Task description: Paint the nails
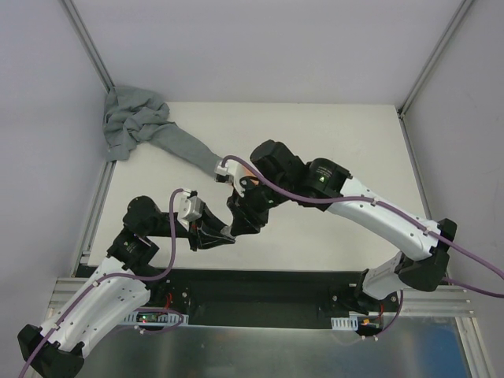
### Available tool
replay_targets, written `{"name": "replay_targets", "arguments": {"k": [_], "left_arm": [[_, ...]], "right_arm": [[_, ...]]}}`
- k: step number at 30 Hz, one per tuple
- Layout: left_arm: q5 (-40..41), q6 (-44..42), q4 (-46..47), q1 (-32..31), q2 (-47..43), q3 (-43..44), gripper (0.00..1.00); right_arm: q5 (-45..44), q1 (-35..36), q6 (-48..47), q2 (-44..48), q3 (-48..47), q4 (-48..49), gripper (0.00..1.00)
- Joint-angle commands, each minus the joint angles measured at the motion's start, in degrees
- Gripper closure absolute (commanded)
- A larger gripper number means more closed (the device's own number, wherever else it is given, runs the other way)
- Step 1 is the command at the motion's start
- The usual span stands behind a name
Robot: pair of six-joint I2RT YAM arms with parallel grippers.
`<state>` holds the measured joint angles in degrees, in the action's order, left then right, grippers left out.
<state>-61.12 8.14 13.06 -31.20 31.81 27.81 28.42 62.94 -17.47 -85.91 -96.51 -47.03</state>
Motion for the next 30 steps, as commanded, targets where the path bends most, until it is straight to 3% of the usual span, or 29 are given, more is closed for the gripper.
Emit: {"name": "replay_targets", "arguments": {"k": [1, 3, 4, 9, 11, 13, 15, 18, 19, 22, 26, 30], "left_arm": [[-2.07, -0.32, 3.9, -0.53, -0.61, 2.07, 1.0], [-2.07, -0.41, 3.82, -0.53, -0.52, 2.16, 1.0], [-1.9, -0.49, 3.47, -0.53, -0.52, 2.24, 1.0], [-0.58, -1.81, 1.88, -0.53, -1.05, 2.6, 1.0], [1.34, -2.16, 1.53, -0.53, -1.66, 2.6, 1.0], [4.59, -2.78, 0.66, -0.53, -2.45, 2.42, 1.0], [10.04, -4.27, -0.31, -0.53, -4.03, 2.16, 1.0], [17.25, -6.11, -1.71, -0.53, -5.71, 2.07, 1.0], [18.57, -6.47, -2.16, -0.53, -6.06, 2.07, 1.0], [20.78, -7.61, -4.18, -0.53, -6.15, 2.68, 1.0], [21.57, -7.61, -4.62, -0.53, -6.85, 2.33, 1.0], [20.52, -7.53, -4.62, -0.53, -6.5, 2.51, 1.0]], "right_arm": [[2.25, -0.36, -0.9, -0.4, -2.46, 1.06, 0.59], [1.99, -0.45, -0.37, -1.1, -2.54, 1.41, 0.6], [1.9, -0.45, -0.11, -1.36, -2.89, 1.41, 0.67], [1.99, -0.36, 1.82, -2.16, -3.25, 1.5, 0.81], [0.58, -0.36, 3.14, -2.24, -2.81, 2.28, 0.96], [-2.73, -0.1, 7.96, -1.98, -1.5, 3.42, 0.99], [-7.92, 1.65, 13.67, -1.54, 1.65, 6.67, 0.99], [-31.16, 8.24, 32.88, -2.51, 4.12, 8.79, 0.99], [-39.85, 9.56, 43.73, -2.86, 4.92, 9.14, 0.99], [-53.23, 14.4, 50.42, -3.38, 6.69, 13.89, 0.99], [-54.01, 15.2, 48.97, -2.78, 8.61, 18.95, 0.98], [-53.03, 15.2, 43.16, 1.09, 9.33, 19.52, 0.61]]}}
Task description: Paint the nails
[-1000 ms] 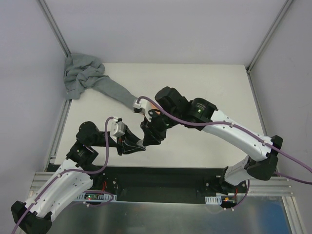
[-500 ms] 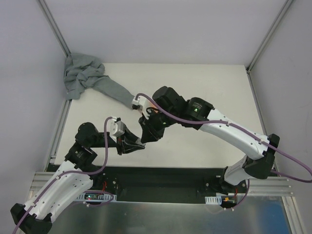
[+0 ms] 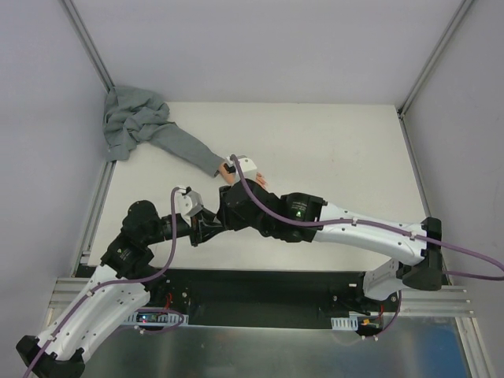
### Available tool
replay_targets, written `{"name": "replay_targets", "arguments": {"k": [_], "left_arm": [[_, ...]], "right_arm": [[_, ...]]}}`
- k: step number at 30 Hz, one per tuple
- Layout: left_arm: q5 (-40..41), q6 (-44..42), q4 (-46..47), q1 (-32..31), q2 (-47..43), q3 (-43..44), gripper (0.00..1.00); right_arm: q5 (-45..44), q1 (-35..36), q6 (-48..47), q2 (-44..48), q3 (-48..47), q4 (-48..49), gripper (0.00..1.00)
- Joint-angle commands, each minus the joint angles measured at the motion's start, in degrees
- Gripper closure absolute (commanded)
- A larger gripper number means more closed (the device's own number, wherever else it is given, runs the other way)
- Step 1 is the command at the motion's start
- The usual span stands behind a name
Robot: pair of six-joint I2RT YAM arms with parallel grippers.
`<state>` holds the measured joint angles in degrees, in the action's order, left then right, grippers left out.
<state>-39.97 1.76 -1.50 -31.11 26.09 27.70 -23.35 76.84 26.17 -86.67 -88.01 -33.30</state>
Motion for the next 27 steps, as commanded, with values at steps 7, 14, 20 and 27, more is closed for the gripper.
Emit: {"name": "replay_targets", "arguments": {"k": [7, 14, 20, 27], "left_arm": [[-6.42, 1.23, 9.67, -0.62, 2.64, 4.11, 1.0], [-27.61, 13.85, 22.39, -0.62, 7.49, 3.85, 1.0], [-31.31, 18.98, 30.15, -0.79, 6.87, 2.09, 1.0], [-31.49, 18.98, 30.15, -0.88, 7.23, 2.09, 1.0]], "right_arm": [[11.7, -1.16, -18.33, 12.57, 5.21, 3.41, 0.23], [47.94, -9.94, -35.57, 21.54, 14.7, 15.88, 0.18], [53.06, -11.97, -38.74, 18.65, 12.34, 17.83, 0.32], [55.87, -12.94, -37.51, 15.66, 9.43, 18.71, 0.5]]}}
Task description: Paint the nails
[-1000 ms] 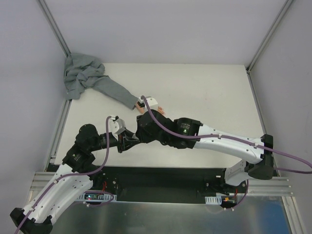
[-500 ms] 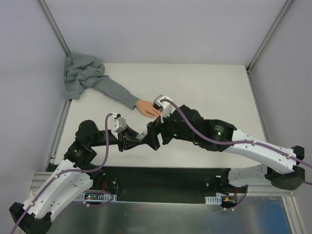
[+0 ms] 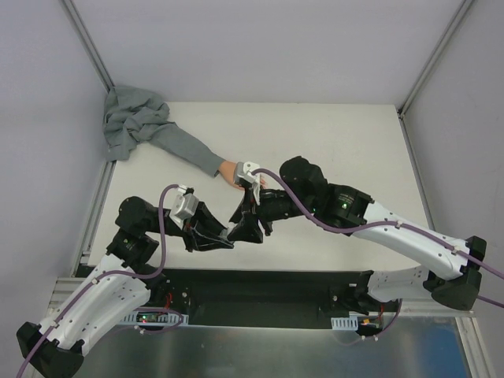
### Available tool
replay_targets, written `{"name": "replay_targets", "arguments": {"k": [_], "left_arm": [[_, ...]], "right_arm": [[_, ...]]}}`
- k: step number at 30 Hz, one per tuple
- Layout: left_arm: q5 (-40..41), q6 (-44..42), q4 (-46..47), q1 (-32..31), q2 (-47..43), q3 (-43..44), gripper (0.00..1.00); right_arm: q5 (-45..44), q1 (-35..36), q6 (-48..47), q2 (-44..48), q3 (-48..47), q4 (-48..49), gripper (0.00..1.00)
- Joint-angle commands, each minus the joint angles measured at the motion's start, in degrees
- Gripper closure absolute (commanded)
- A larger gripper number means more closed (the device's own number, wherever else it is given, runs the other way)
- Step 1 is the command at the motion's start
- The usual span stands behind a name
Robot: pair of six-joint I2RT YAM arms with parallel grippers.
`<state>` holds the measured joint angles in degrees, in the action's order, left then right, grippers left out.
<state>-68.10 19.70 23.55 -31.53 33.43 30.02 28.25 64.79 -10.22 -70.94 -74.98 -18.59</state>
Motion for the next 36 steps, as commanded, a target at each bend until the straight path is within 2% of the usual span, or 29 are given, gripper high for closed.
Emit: {"name": "replay_targets", "arguments": {"k": [1, 4, 6, 10, 15, 19, 25, 27, 28, 33, 36], "left_arm": [[-3.19, 0.95, 5.1, -0.46, -0.12, -0.31, 1.0], [-2.92, 0.86, 5.1, -0.46, -0.21, -0.4, 1.0], [-2.92, 0.77, 4.93, -0.46, -0.12, -0.4, 1.0], [-2.39, -0.01, 3.96, -0.46, -0.12, -0.23, 1.0], [-1.52, -1.16, 2.29, -0.46, -0.21, 0.04, 1.0], [-1.16, -1.86, 1.32, -0.46, -0.12, 0.21, 1.0], [-0.64, -2.56, 0.44, -0.46, -0.38, 0.48, 1.0], [-0.2, -3.0, -0.08, -0.46, -0.65, 0.56, 1.0], [0.33, -3.18, -0.35, -0.46, -0.73, 0.57, 1.0], [2.7, -3.97, -1.4, -0.46, -1.7, 0.83, 1.0], [6.91, -3.88, -1.67, -0.46, -2.67, 0.83, 1.0]], "right_arm": [[4.27, -0.9, -0.68, -0.08, -3.68, 4.09, 0.51], [4.79, -1.07, 0.11, 0.36, -3.77, 4.0, 0.49], [5.15, -1.16, 0.37, 0.62, -3.77, 3.39, 0.4], [4.36, -1.16, 0.9, 1.5, -3.95, 2.59, 0.37], [3.84, -1.07, 2.04, 1.24, -4.65, 2.86, 0.45], [4.27, -1.16, 2.48, 1.15, -5.35, 3.3, 0.47], [5.32, -1.16, 2.92, -0.6, -6.14, 2.77, 0.59], [5.41, -1.07, 3.36, -0.61, -5.18, 3.55, 0.68], [5.5, -1.16, 3.62, -0.35, -4.65, 4.08, 0.77], [4.63, -1.08, 5.12, 1.24, -0.26, 7.25, 0.99], [0.85, -1.07, 6.78, 4.22, 4.82, 11.98, 0.99]]}}
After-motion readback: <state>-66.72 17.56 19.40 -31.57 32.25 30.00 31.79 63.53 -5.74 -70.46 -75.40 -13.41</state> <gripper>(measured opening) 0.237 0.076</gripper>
